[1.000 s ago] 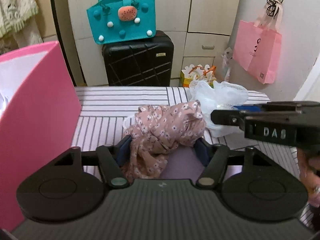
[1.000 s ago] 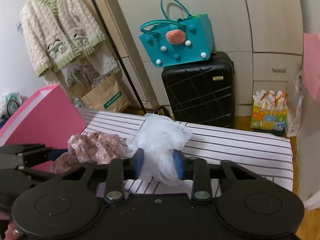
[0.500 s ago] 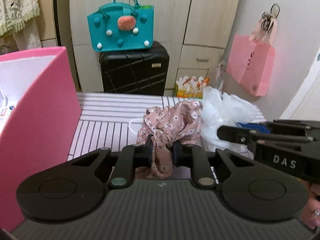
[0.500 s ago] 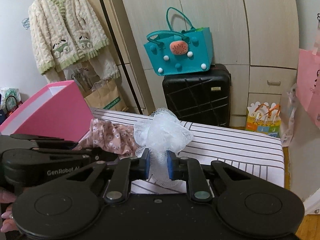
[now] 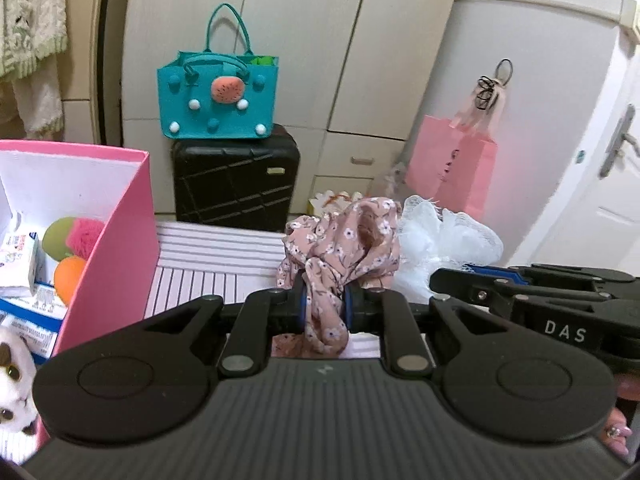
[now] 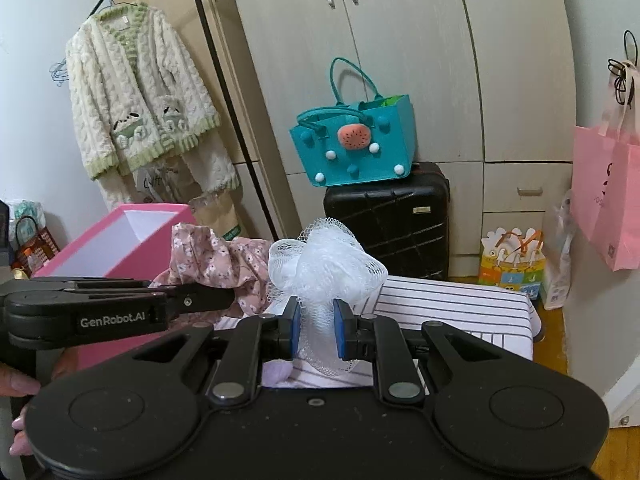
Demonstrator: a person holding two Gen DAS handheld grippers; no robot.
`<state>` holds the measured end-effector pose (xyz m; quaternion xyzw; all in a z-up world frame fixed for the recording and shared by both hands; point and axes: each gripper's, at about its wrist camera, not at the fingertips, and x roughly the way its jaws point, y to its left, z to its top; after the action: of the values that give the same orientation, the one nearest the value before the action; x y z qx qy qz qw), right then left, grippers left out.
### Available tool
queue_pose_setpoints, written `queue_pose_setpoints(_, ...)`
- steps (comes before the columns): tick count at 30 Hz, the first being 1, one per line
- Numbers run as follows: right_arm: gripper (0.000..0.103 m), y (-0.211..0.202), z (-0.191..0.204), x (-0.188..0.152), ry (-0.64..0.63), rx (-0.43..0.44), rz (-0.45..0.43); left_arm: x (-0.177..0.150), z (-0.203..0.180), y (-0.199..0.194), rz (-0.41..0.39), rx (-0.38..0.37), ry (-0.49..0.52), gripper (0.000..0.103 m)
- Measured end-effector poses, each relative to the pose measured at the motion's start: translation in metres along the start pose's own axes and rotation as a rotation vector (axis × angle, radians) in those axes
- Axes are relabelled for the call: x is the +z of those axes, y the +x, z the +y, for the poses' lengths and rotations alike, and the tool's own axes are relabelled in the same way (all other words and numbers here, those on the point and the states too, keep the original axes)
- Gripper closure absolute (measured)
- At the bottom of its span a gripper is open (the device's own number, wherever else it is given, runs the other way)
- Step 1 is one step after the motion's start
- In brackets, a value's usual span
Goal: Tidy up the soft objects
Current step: 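Carry the scrunchie and mesh puff with both grippers over the pink box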
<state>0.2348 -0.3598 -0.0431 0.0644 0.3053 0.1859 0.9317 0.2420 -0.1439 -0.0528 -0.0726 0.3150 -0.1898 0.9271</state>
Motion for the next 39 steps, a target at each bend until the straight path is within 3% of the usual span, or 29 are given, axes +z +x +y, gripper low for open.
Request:
queue_pose_setpoints(12, 0.083, -0.029, 0.027, -0.011, 0.075, 0.081, 0.099, -0.004, 0.008, -0.046, 0.162, -0.109, 0.071, 0.088)
queue_pose_setpoints(17, 0.083, -0.053, 0.044, -0.011, 0.012, 0.033, 0.115, -0.004, 0.015, -0.067, 0.23, -0.159, 0.125, 0.088)
queue_pose_setpoints(23, 0.083, -0.074, 0.059, -0.014, -0.027, 0.017, 0.198, -0.004, 0.023, -0.092, 0.32, -0.23, 0.175, 0.088)
queue_pose_setpoints(32, 0.083, -0.097, 0.097, -0.009, -0.065, 0.057, 0.267, -0.001, 0.041, -0.14, 0.344, -0.239, 0.219, 0.088)
queue_pose_setpoints(39, 0.083, -0.109, 0.132, 0.0, -0.077, 0.125, 0.3, 0.004, 0.063, -0.176, 0.327, -0.191, 0.237, 0.088)
